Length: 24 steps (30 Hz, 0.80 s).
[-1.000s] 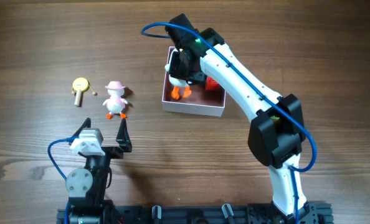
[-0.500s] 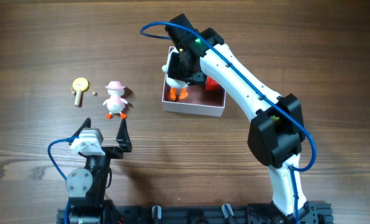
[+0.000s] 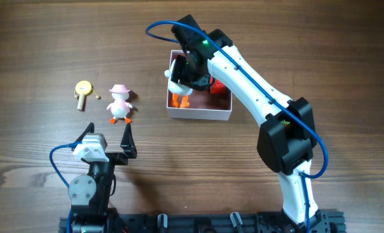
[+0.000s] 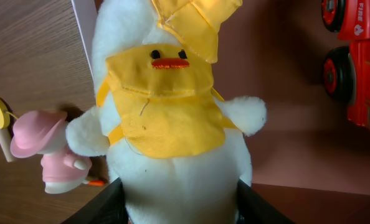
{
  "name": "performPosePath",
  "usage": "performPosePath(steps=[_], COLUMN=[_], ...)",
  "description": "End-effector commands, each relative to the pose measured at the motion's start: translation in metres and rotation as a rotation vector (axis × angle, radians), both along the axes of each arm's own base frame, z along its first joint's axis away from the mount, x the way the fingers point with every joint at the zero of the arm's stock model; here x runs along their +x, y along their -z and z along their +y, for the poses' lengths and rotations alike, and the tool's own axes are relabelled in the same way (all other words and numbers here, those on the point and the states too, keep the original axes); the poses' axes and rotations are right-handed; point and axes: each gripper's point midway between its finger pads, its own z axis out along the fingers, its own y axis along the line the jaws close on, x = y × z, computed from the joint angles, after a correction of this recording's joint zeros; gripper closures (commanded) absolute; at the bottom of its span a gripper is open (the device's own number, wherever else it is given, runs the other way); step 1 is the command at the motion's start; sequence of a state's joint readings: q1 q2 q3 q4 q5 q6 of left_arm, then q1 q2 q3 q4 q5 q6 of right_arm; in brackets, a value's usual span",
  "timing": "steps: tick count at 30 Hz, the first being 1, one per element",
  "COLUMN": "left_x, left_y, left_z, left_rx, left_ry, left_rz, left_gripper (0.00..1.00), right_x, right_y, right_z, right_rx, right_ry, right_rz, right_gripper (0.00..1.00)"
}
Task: Pack container
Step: 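Lower the plush duck into the box beside the truck and release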
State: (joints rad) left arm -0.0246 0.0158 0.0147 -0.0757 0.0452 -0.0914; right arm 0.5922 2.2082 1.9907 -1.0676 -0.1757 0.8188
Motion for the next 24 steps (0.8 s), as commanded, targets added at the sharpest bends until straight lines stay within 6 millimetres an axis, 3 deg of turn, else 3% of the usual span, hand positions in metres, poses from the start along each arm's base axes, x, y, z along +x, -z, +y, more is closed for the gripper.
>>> performPosePath(steps=[1,7,24], left_x=[0.0,0.0,0.0], left_y=[0.004,0.004,0.004], left_z=[0.004,0.004,0.004], left_rx=[0.009,0.009,0.009], left_ry=[-0.017,-0.017,-0.017], left_rz=[0.007,0.007,0.007], left_gripper=[0.0,0.0,0.0], right_x=[0.003,0.011,0.01], right_y=[0.012,0.014,0.015], right_z=[-0.007,-0.021,-0.023], right_rx=[-0.046,-0.13,-0.151], right_ry=[0.023,0.012,-0.045], right_rz=[0.001,-0.053,-0.062], right_gripper=[0.48,0.44,0.32])
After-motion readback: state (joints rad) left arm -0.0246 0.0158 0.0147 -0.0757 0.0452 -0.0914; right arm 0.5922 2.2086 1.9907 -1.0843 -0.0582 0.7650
